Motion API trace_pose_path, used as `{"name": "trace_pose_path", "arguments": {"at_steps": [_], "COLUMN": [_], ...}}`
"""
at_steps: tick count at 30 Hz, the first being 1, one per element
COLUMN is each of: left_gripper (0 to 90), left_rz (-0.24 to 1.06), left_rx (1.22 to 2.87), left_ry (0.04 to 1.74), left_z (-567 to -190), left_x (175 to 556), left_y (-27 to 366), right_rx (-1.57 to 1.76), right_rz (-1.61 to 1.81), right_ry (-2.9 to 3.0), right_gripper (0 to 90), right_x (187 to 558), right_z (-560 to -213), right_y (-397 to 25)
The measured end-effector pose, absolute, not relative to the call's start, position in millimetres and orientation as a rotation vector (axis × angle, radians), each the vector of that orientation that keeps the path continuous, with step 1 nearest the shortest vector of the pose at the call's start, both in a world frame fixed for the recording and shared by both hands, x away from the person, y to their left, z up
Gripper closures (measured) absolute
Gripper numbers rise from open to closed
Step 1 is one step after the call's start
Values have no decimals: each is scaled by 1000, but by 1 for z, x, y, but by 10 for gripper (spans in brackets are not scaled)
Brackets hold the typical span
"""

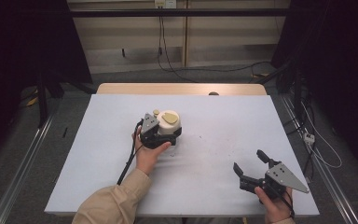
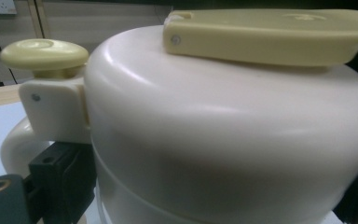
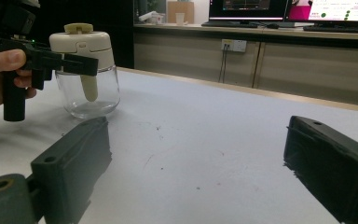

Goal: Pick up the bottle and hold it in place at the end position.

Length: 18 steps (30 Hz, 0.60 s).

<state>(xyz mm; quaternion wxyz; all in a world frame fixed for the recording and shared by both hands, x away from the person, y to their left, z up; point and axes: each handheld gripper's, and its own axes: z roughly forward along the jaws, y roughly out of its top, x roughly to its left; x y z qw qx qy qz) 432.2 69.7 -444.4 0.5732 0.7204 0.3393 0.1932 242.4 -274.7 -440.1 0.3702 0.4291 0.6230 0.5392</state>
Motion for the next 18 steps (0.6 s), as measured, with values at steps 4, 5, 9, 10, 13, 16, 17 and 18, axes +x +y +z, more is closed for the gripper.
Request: {"name": "trace_pose_path", "arguments": {"at_steps": [4,5,9,10,13,16,17,18], "left_gripper": [61,62,61,62,62,62,62,62], "left_rz": [447,449,446,452,447,442,437,438], "left_rx": [1684,1687,1692,1695,1691,1698,1692,1693], "left_ry": [799,797,801,800,796,781,784,783], "left_z": [-444,-444,-444,-444,-443,-442,-442,-442], "left_x": [433,433,434,434,435,435,435,435], "left_y": [70,70,68,67,65,61,59,59], "right_rx": [1102,1101,1096,1096,1096,1096,1099,1101], "right_rz": [1385,1384,1387,1386,1384,1382,1382,1383], "right_ry": [1599,1601,1605,1605,1609,1608,1607,1605], "right_gripper": [67,66,67,67,67,66,66,67], "right_x": [243,243,243,243,243,243,243,243], "right_z": [-440,-440,-440,-440,-440,-441,-441,-441], "right_y": [-275,-275,-274,-274,-274,-275,-275,-275]}}
